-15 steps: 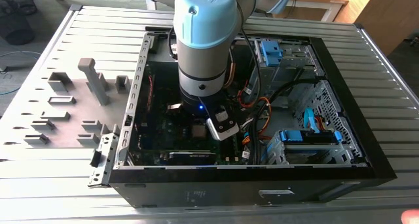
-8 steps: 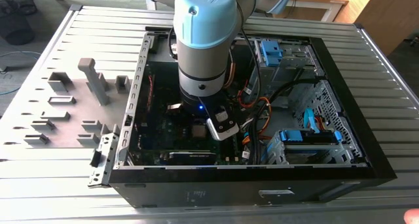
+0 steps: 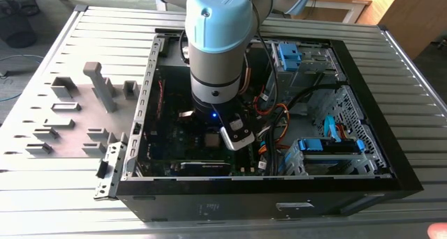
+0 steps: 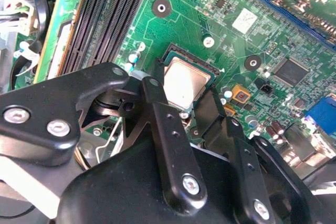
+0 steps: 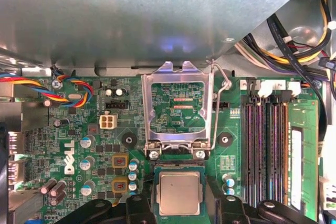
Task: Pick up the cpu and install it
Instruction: 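Pick up the cpu and move it towards the insertion slot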
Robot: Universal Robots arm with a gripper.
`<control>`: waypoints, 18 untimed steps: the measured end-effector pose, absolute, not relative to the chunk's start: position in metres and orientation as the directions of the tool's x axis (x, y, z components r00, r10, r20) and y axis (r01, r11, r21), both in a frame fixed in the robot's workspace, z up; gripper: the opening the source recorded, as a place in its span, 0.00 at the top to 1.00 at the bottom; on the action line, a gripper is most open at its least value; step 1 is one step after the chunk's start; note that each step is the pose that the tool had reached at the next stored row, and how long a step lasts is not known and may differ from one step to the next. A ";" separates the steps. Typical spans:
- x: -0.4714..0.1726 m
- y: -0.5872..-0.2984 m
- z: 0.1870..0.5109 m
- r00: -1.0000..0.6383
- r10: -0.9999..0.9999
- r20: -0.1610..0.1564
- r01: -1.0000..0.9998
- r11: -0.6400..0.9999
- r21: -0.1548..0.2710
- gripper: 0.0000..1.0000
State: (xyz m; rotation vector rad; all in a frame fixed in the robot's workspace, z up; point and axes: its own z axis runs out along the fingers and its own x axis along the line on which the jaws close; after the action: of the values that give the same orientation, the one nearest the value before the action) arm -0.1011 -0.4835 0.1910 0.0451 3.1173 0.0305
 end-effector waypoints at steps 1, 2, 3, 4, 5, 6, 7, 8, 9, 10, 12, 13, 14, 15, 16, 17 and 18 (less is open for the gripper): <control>-0.101 -0.484 0.191 -0.999 0.029 -0.024 0.029 0.999 0.020 0.53; -0.102 -0.483 0.190 -0.999 0.029 -0.024 0.029 0.999 0.020 0.53; -0.102 -0.483 0.190 -0.999 0.029 -0.024 0.029 0.999 0.020 0.53; -0.102 -0.483 0.190 -0.999 0.029 -0.024 0.029 0.999 0.020 0.53; -0.102 -0.483 0.190 -0.999 0.029 -0.024 0.029 0.999 0.020 0.53; -0.102 -0.483 0.190 -0.999 0.029 -0.024 0.029 0.999 0.020 0.53; -0.102 -0.483 0.190 -0.999 0.029 -0.024 0.029 0.999 0.020 0.53; -0.102 -0.483 0.190 -0.999 0.029 -0.024 0.029 0.999 0.020 0.53; -0.102 -0.483 0.190 -0.999 0.029 -0.024 0.029 0.999 0.020 0.53; -0.102 -0.483 0.190 -0.999 0.029 -0.024 0.029 0.999 0.020 0.53; -0.102 -0.483 0.190 -0.999 0.029 -0.024 0.029 0.999 0.020 0.53; -0.102 -0.483 0.190 -0.999 0.029 -0.024 0.029 0.999 0.020 0.53; -0.102 -0.483 0.190 -0.999 0.029 -0.024 0.029 0.999 0.021 0.53; -0.102 -0.483 0.190 -0.999 0.029 -0.024 0.029 0.999 0.021 0.53; -0.102 -0.483 0.191 -0.999 0.029 -0.024 0.029 0.999 0.021 0.53; -0.102 -0.483 0.191 -0.999 0.029 -0.024 0.029 0.999 0.021 0.53; -0.102 -0.483 0.191 -0.999 0.029 -0.024 0.029 0.999 0.021 0.53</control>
State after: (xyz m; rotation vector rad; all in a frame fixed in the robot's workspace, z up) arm -0.1017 -0.4835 0.1909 0.0452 3.1172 0.0315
